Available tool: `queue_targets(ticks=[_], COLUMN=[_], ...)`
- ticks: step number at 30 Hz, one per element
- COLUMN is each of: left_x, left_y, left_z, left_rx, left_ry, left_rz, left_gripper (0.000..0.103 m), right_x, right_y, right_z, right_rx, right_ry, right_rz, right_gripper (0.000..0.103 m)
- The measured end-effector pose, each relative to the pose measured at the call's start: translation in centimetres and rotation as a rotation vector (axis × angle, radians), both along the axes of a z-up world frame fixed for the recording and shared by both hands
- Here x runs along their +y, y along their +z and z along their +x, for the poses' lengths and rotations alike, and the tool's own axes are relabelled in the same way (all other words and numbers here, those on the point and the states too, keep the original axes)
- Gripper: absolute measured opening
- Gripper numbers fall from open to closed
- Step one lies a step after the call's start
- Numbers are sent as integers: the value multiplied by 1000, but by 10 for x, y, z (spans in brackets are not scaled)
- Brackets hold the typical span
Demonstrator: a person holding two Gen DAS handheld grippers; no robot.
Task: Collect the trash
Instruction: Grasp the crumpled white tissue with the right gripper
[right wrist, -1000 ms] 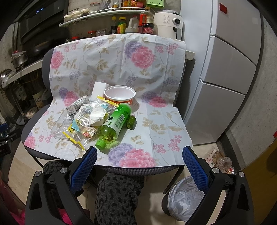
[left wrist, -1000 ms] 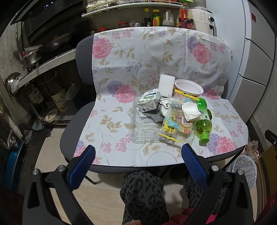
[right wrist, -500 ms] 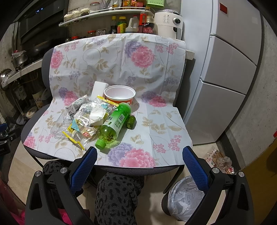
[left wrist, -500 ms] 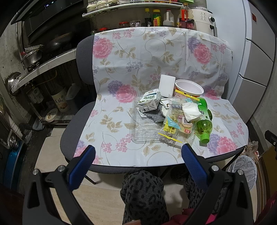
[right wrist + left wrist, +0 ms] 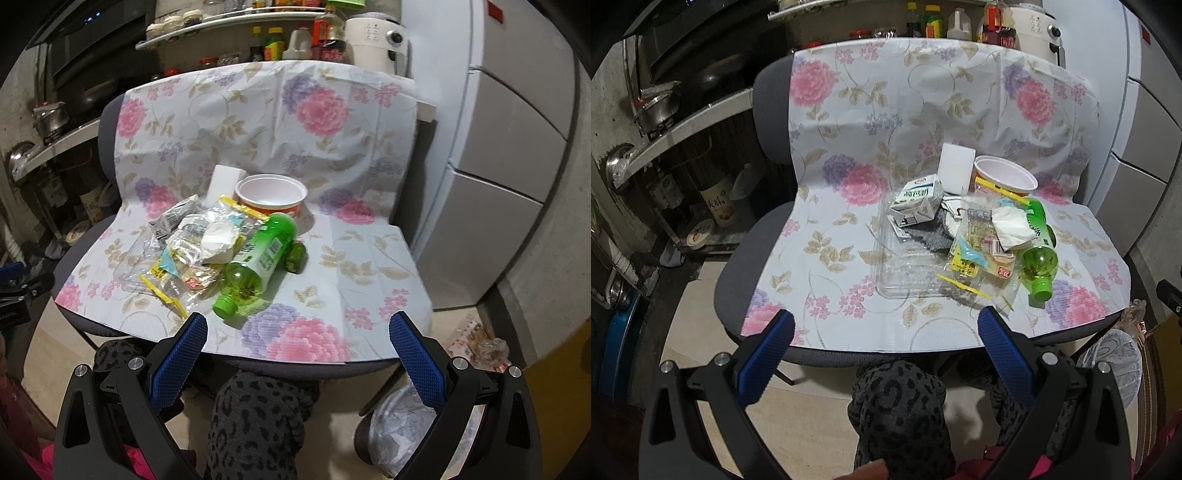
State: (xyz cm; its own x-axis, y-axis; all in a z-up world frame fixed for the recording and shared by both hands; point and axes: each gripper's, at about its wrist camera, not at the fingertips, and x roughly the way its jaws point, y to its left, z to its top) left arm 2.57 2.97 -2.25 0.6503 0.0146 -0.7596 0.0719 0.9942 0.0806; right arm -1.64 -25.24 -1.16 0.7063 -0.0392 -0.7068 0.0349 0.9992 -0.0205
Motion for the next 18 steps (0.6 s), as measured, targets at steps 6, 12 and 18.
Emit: queue_targets(ticks=[6, 12, 18], left_x=[-8, -8, 4], left_y=[-20, -43, -62], left_z=[15, 34, 62], left_rx=[-5, 17, 33], left_ry=[-38, -22, 10], left_rz=[-9, 15, -9], left_gripper=[96, 96, 96], right_x=[4, 8, 30], right_y=[-12, -31, -51], right_z=[20, 48, 80], right_rx=[2, -2, 5], right_ry=[23, 74, 200], right_rz=[19, 64, 95], right_gripper=[97, 97, 97])
